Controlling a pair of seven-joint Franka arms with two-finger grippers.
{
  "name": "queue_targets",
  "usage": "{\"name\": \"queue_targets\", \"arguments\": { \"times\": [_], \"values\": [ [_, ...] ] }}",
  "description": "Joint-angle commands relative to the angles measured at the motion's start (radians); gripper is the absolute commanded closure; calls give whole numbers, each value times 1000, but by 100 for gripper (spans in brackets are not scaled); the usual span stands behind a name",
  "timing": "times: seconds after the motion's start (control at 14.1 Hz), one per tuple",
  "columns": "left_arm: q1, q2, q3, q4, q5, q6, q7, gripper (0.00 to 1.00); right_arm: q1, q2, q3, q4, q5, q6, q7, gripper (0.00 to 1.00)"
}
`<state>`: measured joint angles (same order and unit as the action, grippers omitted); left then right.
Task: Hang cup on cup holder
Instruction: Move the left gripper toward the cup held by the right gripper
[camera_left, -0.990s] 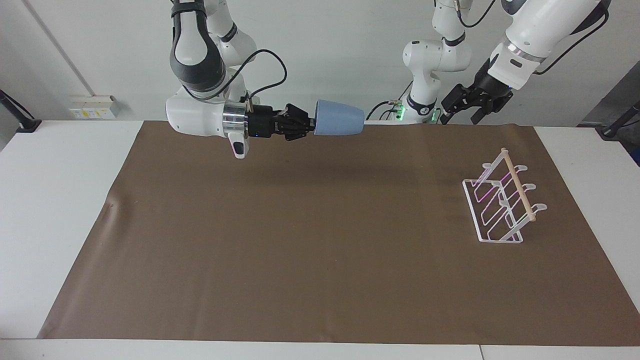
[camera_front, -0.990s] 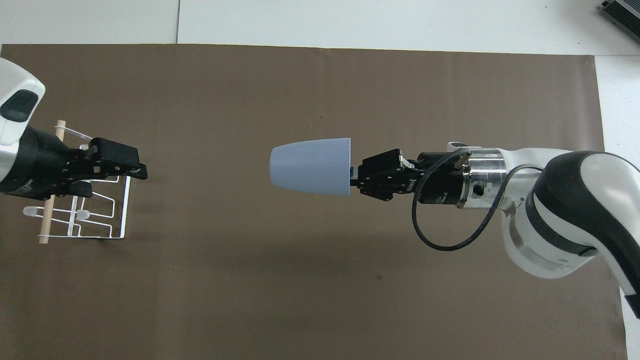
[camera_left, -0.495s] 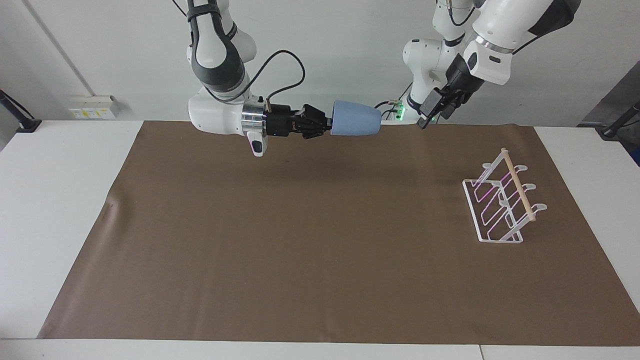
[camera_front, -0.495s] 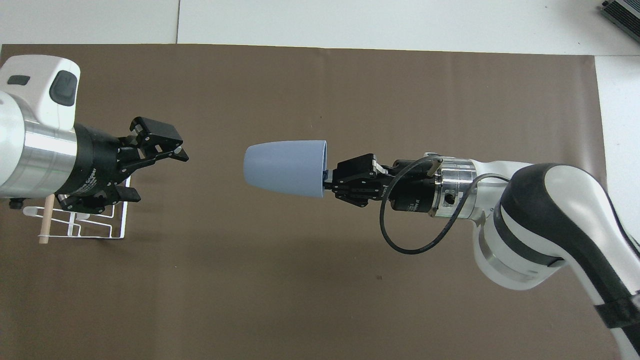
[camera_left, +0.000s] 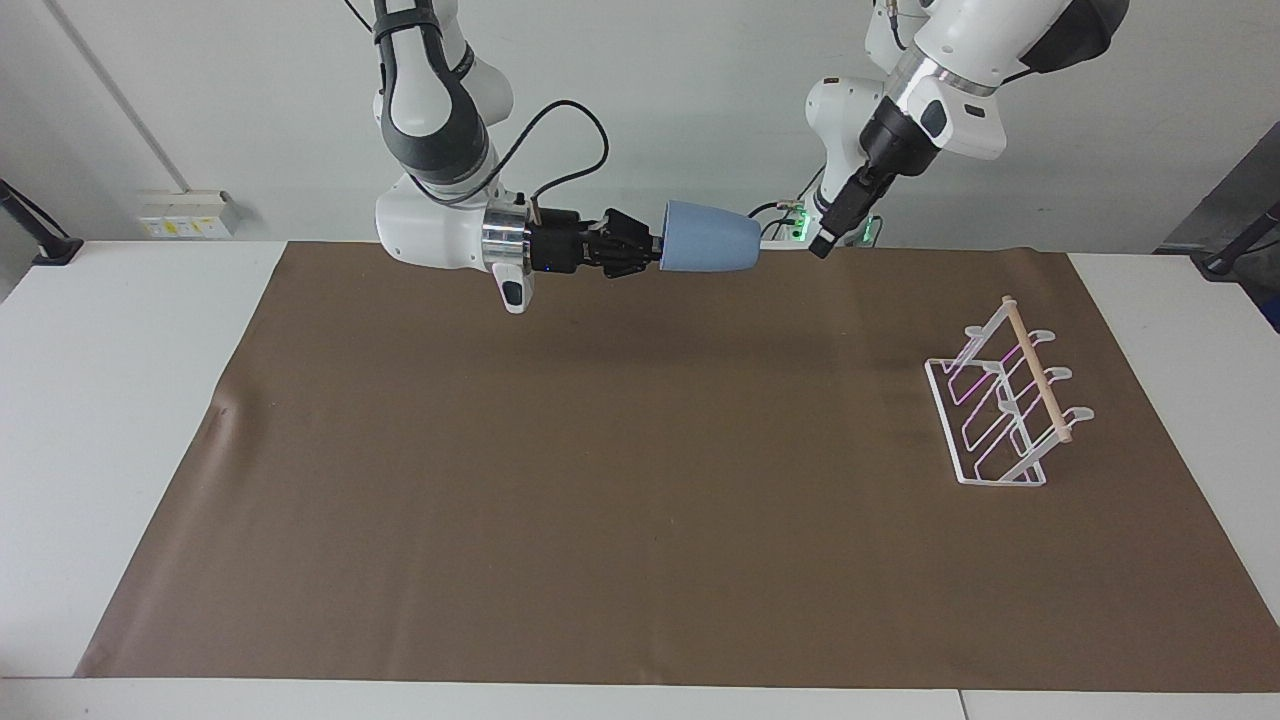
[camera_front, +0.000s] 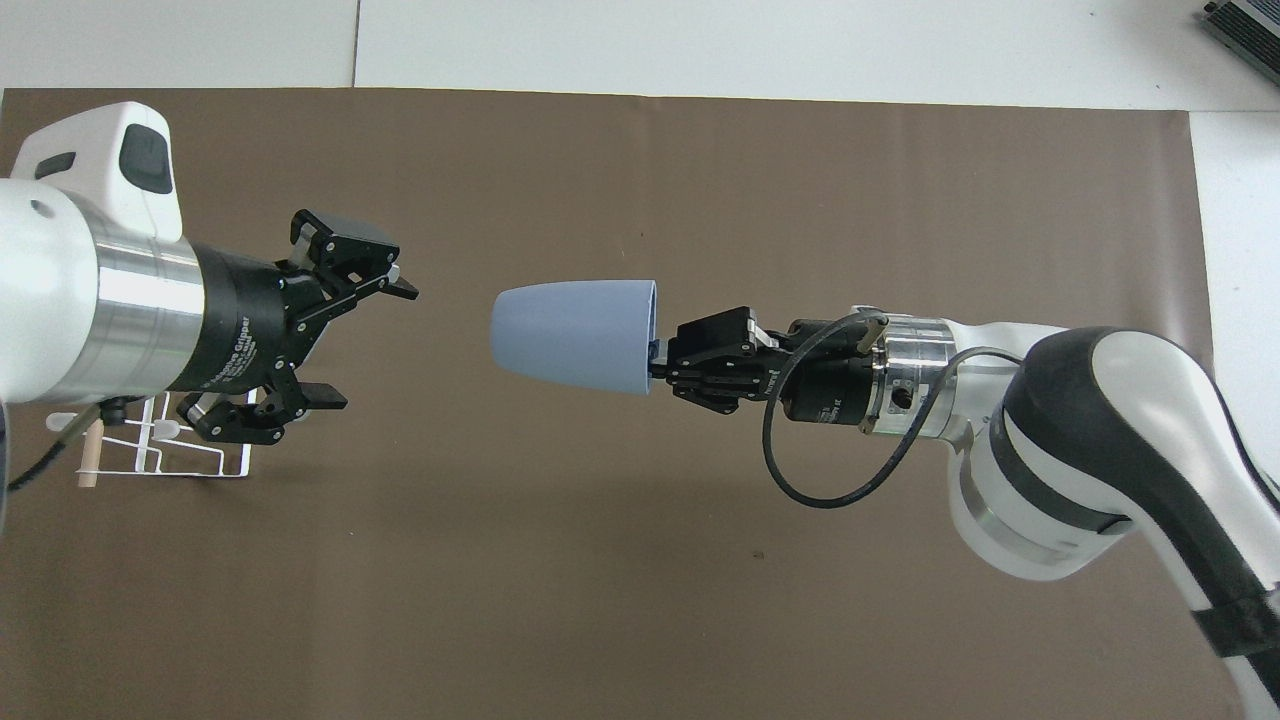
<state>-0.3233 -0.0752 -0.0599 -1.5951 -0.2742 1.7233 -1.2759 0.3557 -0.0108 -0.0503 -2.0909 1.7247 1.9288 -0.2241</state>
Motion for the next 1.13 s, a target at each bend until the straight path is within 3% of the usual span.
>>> {"name": "queue_targets", "arguments": {
  "times": [0.0, 0.35, 1.06],
  "values": [
    [-19, -6, 0, -13, -22, 59, -144, 0, 3, -32, 3, -26, 26, 16, 17, 100],
    [-19, -3, -43, -11, -51, 126, -394, 0, 3, -31, 3, -26, 26, 16, 17, 100],
    [-28, 81, -109, 30, -53, 165, -583, 0, 2, -31, 1, -26, 26, 13, 17, 100]
  ]
}}
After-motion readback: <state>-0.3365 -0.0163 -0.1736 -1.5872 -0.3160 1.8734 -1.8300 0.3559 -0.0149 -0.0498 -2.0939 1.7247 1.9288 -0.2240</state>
